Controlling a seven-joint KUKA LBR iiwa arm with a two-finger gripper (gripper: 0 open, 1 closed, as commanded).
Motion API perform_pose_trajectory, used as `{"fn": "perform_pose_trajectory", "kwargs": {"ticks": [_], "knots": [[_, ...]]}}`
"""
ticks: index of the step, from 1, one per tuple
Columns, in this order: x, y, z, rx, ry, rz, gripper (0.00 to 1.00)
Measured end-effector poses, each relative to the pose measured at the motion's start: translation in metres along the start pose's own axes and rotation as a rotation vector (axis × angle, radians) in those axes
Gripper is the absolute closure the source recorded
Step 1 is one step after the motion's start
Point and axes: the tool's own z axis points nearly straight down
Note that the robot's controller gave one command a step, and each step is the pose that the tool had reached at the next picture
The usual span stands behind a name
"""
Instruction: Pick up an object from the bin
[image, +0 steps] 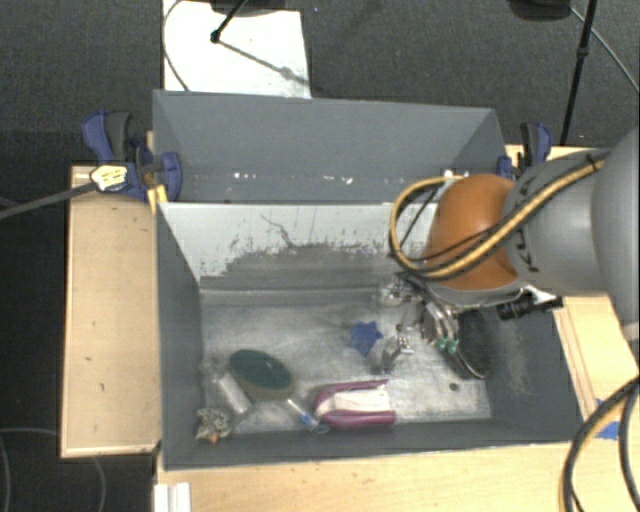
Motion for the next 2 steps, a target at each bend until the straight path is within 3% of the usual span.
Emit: {"fn": "perform_pose_trajectory", "kwargs": {"ticks": [1, 2], "knots": [[-0.006, 0.068, -0.009, -0.002, 0.002, -0.170, 0.00], [-0.003, 0.007, 0.000, -0.001, 0.000, -0.246, 0.00]]}}
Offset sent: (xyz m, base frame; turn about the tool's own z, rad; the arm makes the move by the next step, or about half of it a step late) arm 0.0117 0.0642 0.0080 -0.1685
